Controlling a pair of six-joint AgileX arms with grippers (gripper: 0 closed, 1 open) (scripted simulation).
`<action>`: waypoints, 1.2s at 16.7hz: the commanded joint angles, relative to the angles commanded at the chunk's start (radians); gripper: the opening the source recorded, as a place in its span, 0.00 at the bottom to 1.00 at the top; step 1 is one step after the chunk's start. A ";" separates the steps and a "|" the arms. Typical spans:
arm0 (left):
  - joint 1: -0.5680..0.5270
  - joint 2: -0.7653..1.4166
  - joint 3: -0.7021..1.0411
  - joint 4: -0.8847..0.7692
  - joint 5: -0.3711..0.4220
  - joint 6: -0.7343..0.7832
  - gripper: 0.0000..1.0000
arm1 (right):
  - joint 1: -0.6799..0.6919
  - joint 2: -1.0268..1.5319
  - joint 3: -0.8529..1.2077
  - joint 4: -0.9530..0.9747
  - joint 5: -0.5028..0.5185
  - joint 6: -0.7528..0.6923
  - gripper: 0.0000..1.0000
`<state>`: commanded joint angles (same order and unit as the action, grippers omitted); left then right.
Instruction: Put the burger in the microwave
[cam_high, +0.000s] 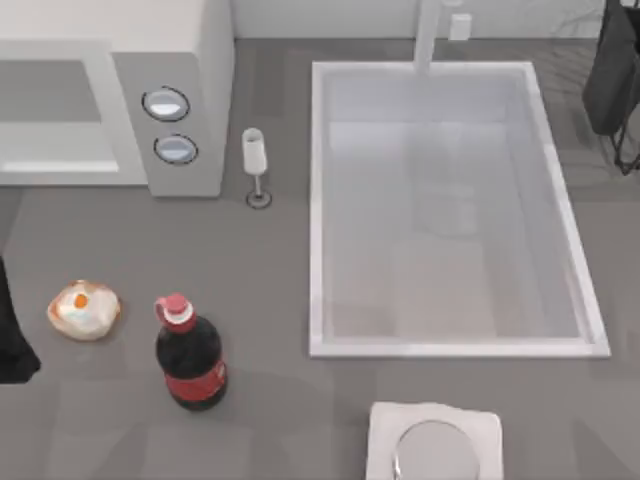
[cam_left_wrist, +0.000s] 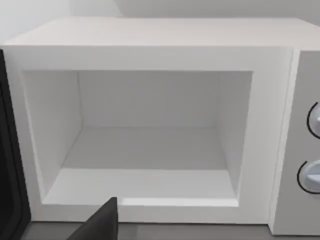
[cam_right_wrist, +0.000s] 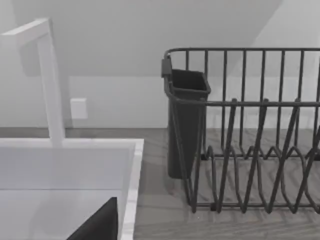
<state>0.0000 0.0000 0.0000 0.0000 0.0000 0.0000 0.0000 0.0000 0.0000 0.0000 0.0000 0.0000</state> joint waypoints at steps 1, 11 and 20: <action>0.000 0.000 0.000 0.000 0.000 0.000 1.00 | 0.000 0.000 0.000 0.000 0.000 0.000 1.00; -0.035 0.477 0.352 -0.259 0.009 0.096 1.00 | 0.000 0.000 0.000 0.000 0.000 0.000 1.00; -0.090 1.393 0.868 -0.693 0.023 0.248 1.00 | 0.000 0.000 0.000 0.000 0.000 0.000 1.00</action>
<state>-0.0897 1.3929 0.8684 -0.6933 0.0235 0.2484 0.0000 0.0000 0.0000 0.0000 0.0000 0.0000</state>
